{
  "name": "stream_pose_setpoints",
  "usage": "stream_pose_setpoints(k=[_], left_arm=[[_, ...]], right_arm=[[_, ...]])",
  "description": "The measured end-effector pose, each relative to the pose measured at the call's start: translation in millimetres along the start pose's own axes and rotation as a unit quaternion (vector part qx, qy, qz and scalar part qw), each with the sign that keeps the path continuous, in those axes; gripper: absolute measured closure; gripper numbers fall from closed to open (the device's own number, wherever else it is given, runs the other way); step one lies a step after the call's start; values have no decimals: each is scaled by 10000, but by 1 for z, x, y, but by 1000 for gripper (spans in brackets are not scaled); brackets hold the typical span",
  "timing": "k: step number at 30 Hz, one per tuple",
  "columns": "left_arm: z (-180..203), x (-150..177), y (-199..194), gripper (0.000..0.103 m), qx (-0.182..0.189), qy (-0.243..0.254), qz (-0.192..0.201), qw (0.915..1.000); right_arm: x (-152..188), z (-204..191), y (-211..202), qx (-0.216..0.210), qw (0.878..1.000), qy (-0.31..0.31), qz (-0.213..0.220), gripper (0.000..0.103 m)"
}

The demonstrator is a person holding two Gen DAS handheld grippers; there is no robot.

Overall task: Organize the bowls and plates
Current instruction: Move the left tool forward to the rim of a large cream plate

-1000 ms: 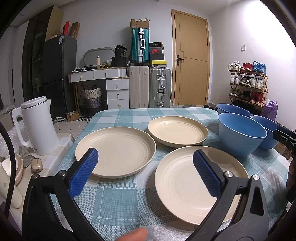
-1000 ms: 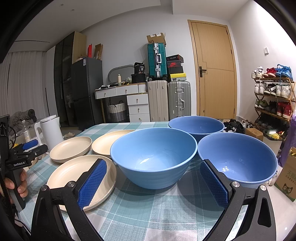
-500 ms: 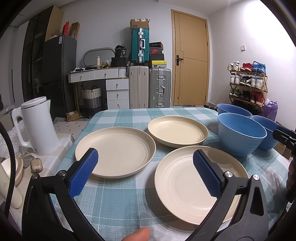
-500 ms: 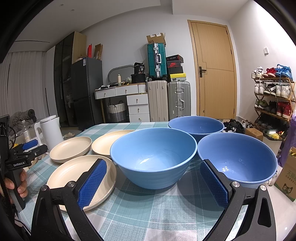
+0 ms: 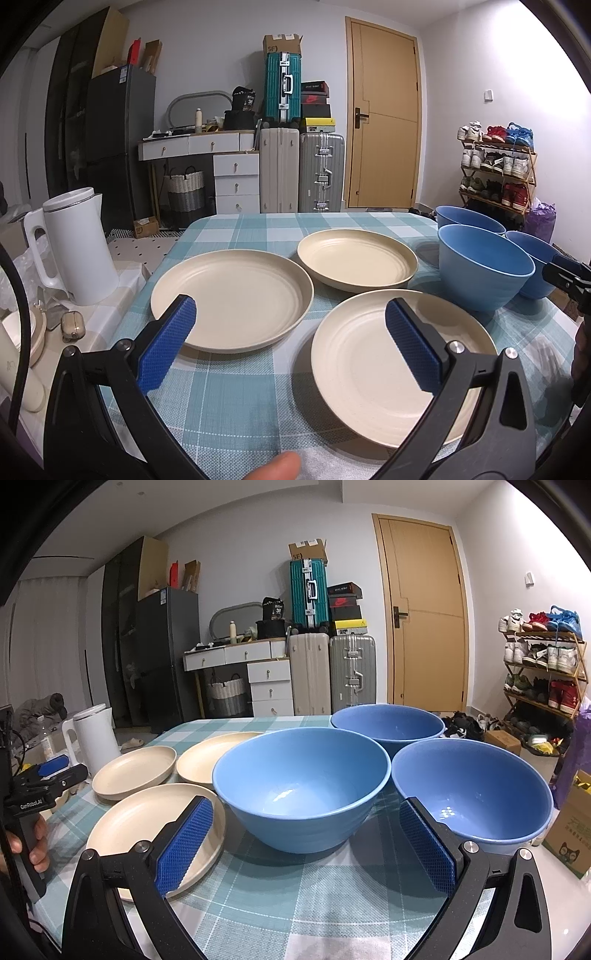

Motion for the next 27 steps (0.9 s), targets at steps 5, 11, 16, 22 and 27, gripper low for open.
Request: stream_pose_setpoints(k=[5,11,16,22,27], left_arm=[[-2,0,7,1,-50,0,-59,10000],[-7,-6,7,1,-122,-12,-98,9999],[-11,-15,7,1,-215,23,-194,9996],[-22,-29,4,1,-361,-11,-282,9990],[-38,-38,1,1,-419,-236,-394,9981]], right_arm=[[0,0,2,-2,10000,-3,-65,0],[-6,-5,3,-80,9999,-26,-116,0],[-13,-14,4,-137,9998,-93,-143,0],[-27,-27,9,-226,9995,-70,-215,0],[-39,-49,14,-319,9991,-119,-260,0]])
Point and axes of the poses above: each gripper's, at about its wrist camera, not at the fingertips, and y roughly the way its jaws point, z to its right, x to its underside, the point moved 3 cm from there along y, roughly the way its jaws point, and after that the axes turned 15 degrees about z, right-handed, at the moved point
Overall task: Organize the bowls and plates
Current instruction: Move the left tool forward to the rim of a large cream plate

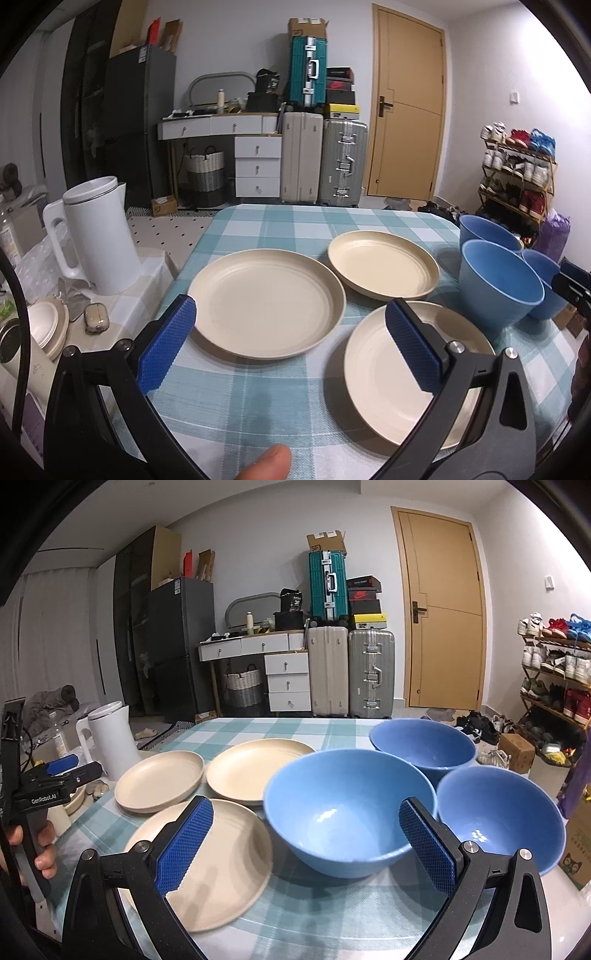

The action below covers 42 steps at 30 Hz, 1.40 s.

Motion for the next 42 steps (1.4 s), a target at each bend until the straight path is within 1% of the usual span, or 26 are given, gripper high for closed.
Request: stream_pose_setpoints(k=[9,14,22,31,42], left_arm=[[-30,-12,13,1,-339,-166,-316,9988],[-47,-10,24,1,-416,-313,-484,9975],[-62,-3,48,1,-539,-366,-692,9955],[-84,4,71,1,-607,-526,-915,9926],[-106,22,98,1,-803,-582,-1283,9868]], right_arm=[[-21,-34,24,-140,9996,-48,-223,0],[-26,-54,42,-212,9991,-69,-366,0],[-29,-85,71,-406,9973,-92,-602,0],[-24,-110,101,-607,9941,-167,-878,0],[-3,-131,149,-845,9867,26,-1387,0]])
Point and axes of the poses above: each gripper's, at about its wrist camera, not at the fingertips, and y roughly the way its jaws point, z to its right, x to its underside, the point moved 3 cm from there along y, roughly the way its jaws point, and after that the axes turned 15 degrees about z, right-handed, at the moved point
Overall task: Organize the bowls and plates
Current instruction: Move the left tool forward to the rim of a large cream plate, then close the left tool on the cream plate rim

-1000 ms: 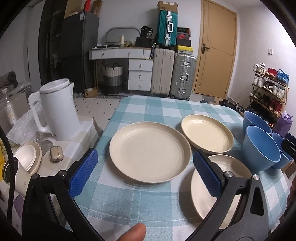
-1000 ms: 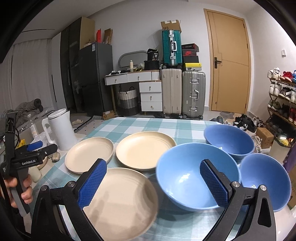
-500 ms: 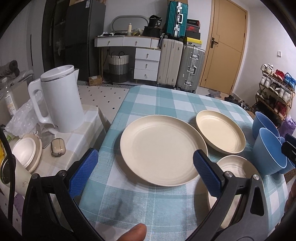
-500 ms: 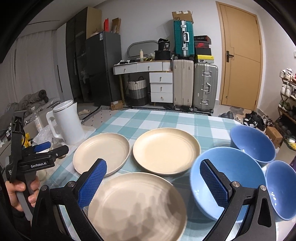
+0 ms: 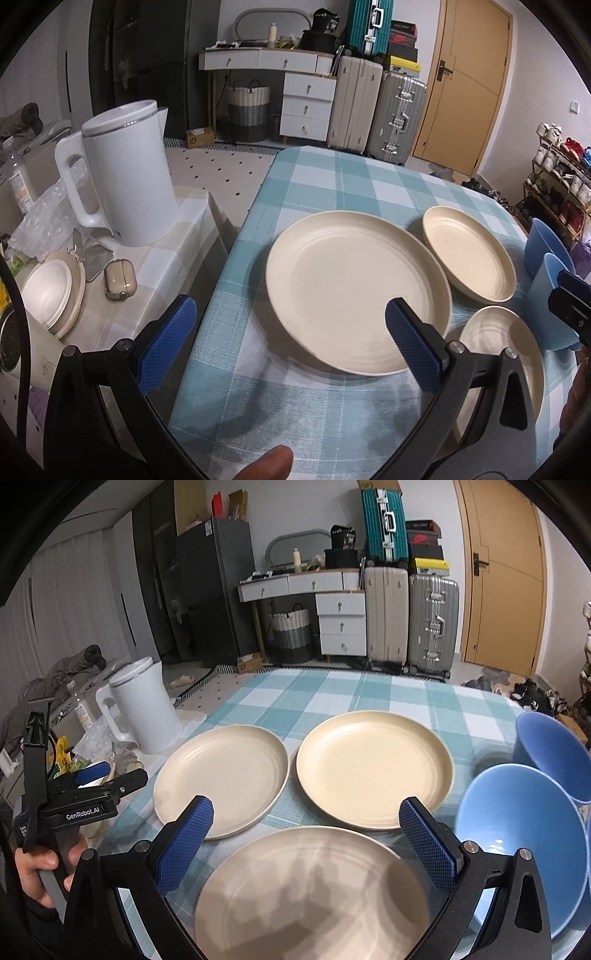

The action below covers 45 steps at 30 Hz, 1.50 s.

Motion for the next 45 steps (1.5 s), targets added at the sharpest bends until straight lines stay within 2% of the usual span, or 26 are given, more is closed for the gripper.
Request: stream_pose_setpoints(k=[7,13,22,33,35,40,42,45], left_arm=[[-10,6,19,1,-119,26,-187,9998],[-16,12,32,1,-176,-25,-356,9992],[-21,23,52,1,-224,-80,-619,9978],[-20,26,69,16,-102,-75,-802,9967],[-20,27,73,18,-98,-71,-839,9964],[-22,29,79,30,-75,-113,-934,9955],[-23,30,79,40,-70,-134,-971,9952],[-23,30,81,50,-94,-140,-985,9950]], right_arm=[[6,-4,29,-182,9995,115,-220,1],[14,-11,53,-391,9977,211,-515,11],[22,-20,81,-594,9944,326,-813,15],[32,-29,113,-734,9898,362,-1162,30],[35,-29,118,-734,9888,394,-1241,37],[38,-30,128,-745,9867,423,-1381,48],[39,-30,131,-737,9866,438,-1390,54],[40,-31,134,-714,9867,434,-1396,62]])
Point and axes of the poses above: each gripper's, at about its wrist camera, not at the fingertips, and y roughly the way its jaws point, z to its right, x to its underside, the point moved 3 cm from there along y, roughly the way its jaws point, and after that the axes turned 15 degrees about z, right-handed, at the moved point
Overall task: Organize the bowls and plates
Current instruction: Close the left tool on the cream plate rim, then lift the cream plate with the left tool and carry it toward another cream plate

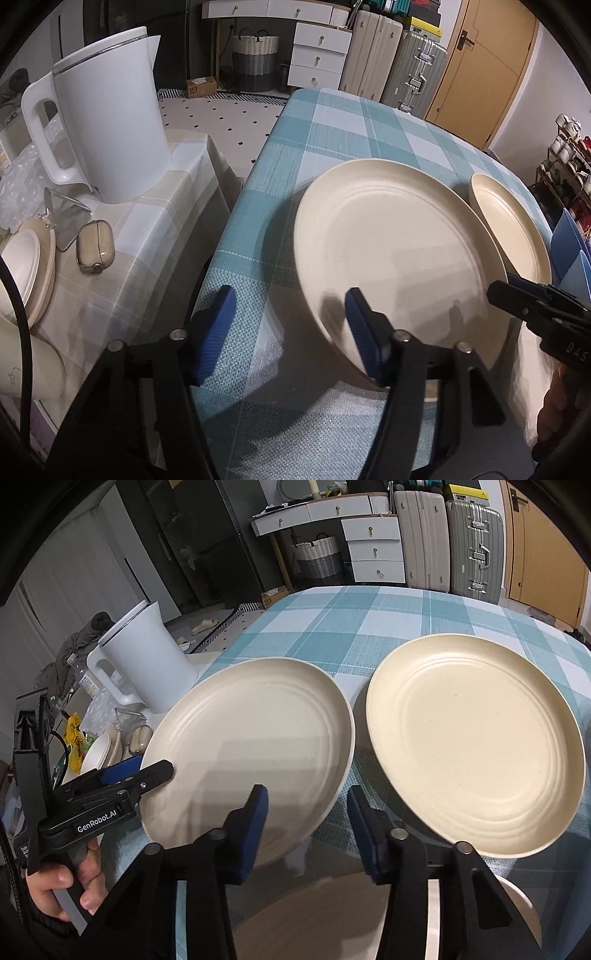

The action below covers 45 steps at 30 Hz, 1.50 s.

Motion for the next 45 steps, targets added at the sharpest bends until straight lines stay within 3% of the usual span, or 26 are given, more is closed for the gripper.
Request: stream_pose_setpoints(k=[5,10,29,45], left_arm=[[2,-1,1,71,121,-17,-27,9999],[12,-1,0,88,280,20,-27,9996],[19,-6,-26,88,178,165,175,9996],[44,-15,-82,88,260,318,503,9979]], right_arm=[[1,2,4,161,9999,-23,-56,78],[1,4,3,250,9997,-53,-19,84],[0,-3,-19,264,9992,-191,213,85],[-7,-2,-75,246,9977,-135,618,85]])
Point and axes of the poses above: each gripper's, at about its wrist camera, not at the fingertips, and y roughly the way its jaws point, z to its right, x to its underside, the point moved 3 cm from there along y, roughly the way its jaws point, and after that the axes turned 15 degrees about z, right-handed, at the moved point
